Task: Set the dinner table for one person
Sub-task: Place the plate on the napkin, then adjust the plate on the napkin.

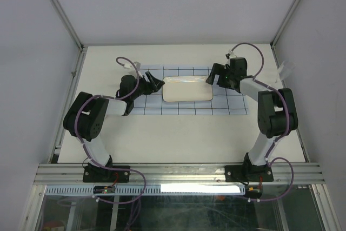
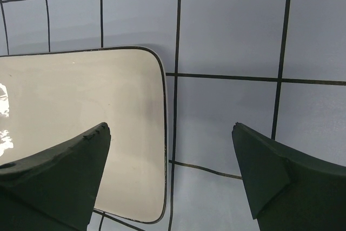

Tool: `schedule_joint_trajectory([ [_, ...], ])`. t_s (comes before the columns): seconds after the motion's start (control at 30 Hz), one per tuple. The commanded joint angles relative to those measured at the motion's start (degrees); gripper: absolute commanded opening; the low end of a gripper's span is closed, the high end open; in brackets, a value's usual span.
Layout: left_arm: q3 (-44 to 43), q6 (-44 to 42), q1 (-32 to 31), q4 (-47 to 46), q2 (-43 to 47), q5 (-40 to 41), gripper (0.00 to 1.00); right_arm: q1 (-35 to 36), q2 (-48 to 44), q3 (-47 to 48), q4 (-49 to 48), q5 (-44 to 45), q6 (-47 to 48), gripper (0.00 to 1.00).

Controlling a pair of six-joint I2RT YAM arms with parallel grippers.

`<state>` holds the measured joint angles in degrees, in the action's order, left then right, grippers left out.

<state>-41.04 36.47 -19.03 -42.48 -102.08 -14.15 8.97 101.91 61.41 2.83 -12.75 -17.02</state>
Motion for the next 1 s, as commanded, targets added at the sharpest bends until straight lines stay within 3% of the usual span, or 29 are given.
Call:
schedule_joint_trajectory([
  [0.0, -1.70, 0.31, 0.38, -3.75, -0.71, -1.66, 0.70, 0.47, 0.21, 2.57, -2.47, -0.88, -0.13, 0.97],
  [0.97, 0.30, 4.47, -0.03, -10.70, -5.69, -3.69, 0.68, 0.61, 1.54, 2.18, -2.73, -1.57, 0.21, 0.97],
])
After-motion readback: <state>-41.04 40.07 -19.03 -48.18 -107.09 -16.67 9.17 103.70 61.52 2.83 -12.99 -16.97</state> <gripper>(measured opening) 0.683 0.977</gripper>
